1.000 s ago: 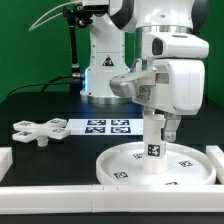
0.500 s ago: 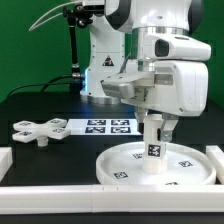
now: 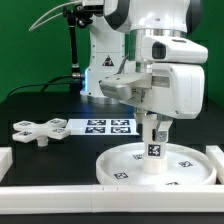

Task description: Assemble round table

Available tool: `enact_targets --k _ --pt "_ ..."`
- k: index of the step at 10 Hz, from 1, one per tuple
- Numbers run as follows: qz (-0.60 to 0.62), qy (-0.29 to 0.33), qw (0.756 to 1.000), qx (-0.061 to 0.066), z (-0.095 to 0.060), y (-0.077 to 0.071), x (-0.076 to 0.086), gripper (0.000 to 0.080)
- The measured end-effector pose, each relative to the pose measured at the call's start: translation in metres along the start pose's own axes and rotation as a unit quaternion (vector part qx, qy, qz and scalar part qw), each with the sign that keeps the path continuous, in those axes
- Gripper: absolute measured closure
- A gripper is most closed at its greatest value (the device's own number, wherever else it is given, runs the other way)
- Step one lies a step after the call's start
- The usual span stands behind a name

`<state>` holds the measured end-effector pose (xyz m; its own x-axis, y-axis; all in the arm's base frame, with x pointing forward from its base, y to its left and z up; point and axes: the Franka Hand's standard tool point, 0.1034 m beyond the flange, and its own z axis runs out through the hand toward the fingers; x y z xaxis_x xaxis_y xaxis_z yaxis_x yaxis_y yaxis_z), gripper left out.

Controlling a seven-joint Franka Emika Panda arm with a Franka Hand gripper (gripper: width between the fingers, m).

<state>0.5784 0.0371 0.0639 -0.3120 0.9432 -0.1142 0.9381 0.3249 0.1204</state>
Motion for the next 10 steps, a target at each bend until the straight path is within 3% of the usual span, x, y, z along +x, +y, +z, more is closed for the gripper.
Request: enact_targets --k 1,3,5,6,8,10 --pt "0.018 0.000 1.000 0.003 -0.0003 -0.0007 -0.0003 0.0381" --pt "0.136 -0.001 0.990 0.030 -0.0004 -0.0075 -0.0010 0.0382" --pt "0.262 -0.002 0.964 0.054 0.0002 -0.0105 -0.0025 0.0382" --pt "0.312 0.000 0.948 0.060 0.0008 -0.0107 -0.0027 0.0382" --pt "0.355 -0.002 0.933 0.058 0.0009 -0.0097 -0.0018 0.0382" --pt "0.431 -0.004 0.900 0.059 0.0009 -0.0094 -0.0006 0.0382"
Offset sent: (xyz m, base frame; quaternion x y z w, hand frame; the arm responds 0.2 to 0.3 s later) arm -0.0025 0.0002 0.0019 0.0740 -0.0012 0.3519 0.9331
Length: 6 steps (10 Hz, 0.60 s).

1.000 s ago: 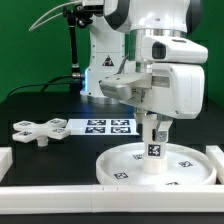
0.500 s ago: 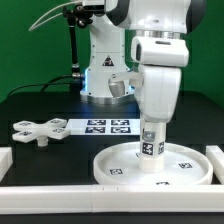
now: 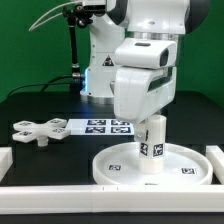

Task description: Assemble round table

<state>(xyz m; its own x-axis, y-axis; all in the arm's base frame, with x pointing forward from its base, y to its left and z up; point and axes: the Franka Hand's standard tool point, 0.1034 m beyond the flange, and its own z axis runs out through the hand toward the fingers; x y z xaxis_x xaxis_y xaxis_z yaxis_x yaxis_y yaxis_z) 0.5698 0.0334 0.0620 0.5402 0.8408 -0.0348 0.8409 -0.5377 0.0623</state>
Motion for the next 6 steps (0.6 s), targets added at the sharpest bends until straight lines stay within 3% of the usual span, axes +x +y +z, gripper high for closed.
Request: enact_targets --k 1,4,5,6 --pt "0.042 0.002 0.999 0.003 0.0001 -0.0004 0.0000 0.0382" --pt "0.267 0.012 0.962 0.061 0.0014 -0.0048 -0.0069 0.0388" --pt "0.307 0.006 0.949 0.073 0.0002 -0.0055 -0.0065 0.0403" --pt "0.315 0.005 0.946 0.073 0.0004 -0.0063 -0.0060 0.0408"
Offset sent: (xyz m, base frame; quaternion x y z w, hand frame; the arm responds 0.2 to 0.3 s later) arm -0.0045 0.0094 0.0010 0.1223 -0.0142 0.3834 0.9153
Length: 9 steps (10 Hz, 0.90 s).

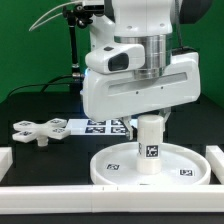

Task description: Assemble round table

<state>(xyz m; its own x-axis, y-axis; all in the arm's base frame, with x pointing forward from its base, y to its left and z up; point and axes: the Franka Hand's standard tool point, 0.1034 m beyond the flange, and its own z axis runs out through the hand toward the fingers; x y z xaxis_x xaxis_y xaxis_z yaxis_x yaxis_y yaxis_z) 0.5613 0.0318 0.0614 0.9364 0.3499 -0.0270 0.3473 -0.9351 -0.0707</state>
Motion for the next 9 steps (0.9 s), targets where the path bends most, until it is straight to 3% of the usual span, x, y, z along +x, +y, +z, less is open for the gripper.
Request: enact_targets --k 6,7,8,9 --pt "0.152 0.002 0.988 0.002 0.0023 -0.0084 0.0013 0.0418" --pt "0.141 0.002 0.990 0.001 0.0023 -0.0081 0.0013 0.0261" --pt "0.113 0.002 0.994 -0.003 0.0023 -0.0078 0.0015 0.0185" --pt "0.098 0.001 0.995 -0.003 0.0005 -0.0073 0.0022 0.0185"
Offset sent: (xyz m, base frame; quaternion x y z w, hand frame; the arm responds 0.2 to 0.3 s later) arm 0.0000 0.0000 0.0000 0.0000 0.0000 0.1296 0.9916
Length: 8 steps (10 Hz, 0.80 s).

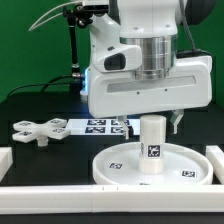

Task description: Assemble round table

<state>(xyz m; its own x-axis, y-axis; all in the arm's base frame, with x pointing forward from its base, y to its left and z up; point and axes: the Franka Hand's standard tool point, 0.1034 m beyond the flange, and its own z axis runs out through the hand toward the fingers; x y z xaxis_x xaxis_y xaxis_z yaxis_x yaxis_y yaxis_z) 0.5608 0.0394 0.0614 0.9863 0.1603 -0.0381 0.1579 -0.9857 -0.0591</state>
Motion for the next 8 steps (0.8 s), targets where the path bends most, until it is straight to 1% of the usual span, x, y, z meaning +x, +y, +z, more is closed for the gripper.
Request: enact_targets --k 1,2,3,4,5,8 --pt "0.005 0.002 1.000 0.002 -0.004 0.001 -0.002 0.0157" --pt "0.016 0.000 1.000 0.008 -0.008 0.005 -0.013 0.0157" --pt "0.023 -0.004 1.000 0.010 -0.013 0.007 -0.027 0.0151" --pt "0.026 -0.006 1.000 0.010 -0.018 0.010 -0.039 0.0151" --pt "0.028 -0.006 1.000 0.009 -0.022 0.012 -0.047 0.0150" --pt "0.027 -0.008 1.000 0.010 -0.019 0.010 -0.046 0.0150"
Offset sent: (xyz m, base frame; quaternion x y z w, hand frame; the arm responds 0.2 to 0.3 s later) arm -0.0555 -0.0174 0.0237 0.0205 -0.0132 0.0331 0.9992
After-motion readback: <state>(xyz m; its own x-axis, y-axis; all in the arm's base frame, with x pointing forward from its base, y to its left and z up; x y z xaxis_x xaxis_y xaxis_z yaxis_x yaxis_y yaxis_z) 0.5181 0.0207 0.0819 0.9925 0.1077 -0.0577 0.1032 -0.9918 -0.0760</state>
